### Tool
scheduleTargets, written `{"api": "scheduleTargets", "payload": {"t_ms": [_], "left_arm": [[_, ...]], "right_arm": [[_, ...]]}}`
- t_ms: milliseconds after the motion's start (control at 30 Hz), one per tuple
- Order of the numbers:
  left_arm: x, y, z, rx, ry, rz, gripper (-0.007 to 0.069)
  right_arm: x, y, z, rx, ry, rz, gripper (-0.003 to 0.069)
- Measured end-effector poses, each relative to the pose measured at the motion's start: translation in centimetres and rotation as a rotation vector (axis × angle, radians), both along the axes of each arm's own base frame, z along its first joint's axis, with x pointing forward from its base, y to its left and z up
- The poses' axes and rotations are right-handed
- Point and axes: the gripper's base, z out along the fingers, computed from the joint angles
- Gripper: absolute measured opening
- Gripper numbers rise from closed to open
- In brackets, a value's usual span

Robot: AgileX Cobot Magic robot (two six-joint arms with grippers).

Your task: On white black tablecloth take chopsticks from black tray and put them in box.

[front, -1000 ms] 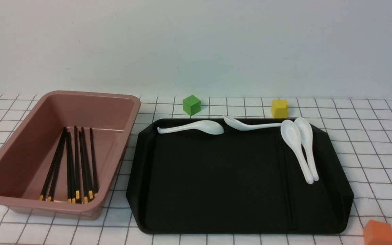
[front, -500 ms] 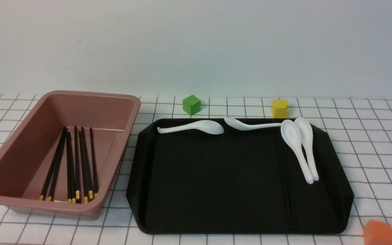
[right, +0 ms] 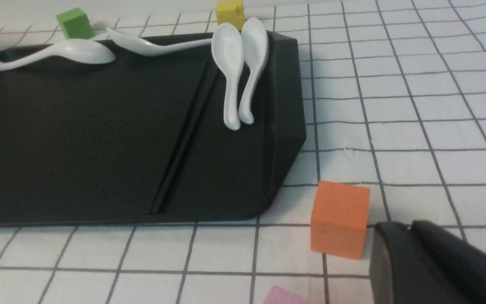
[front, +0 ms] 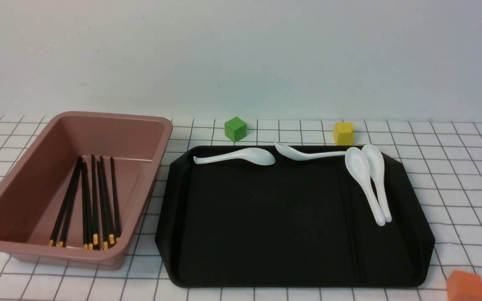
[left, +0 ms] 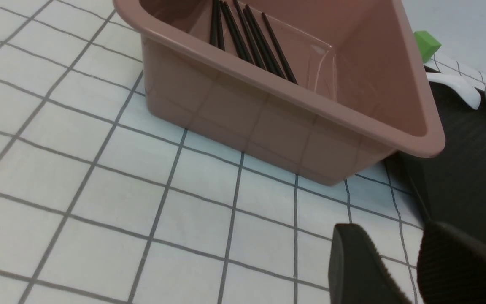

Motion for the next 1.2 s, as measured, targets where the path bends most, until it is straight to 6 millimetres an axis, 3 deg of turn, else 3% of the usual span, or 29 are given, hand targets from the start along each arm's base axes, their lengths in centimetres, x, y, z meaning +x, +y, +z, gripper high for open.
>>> {"api": "scheduleTargets", "payload": {"t_ms": [1200], "left_arm": [[0.0, 0.0, 0.0, 0.0, 0.0, 0.0, 0.0239]], "right_arm": [[0.0, 0.0, 0.02, -0.001, 0.0, 0.0, 0.0106]]}}
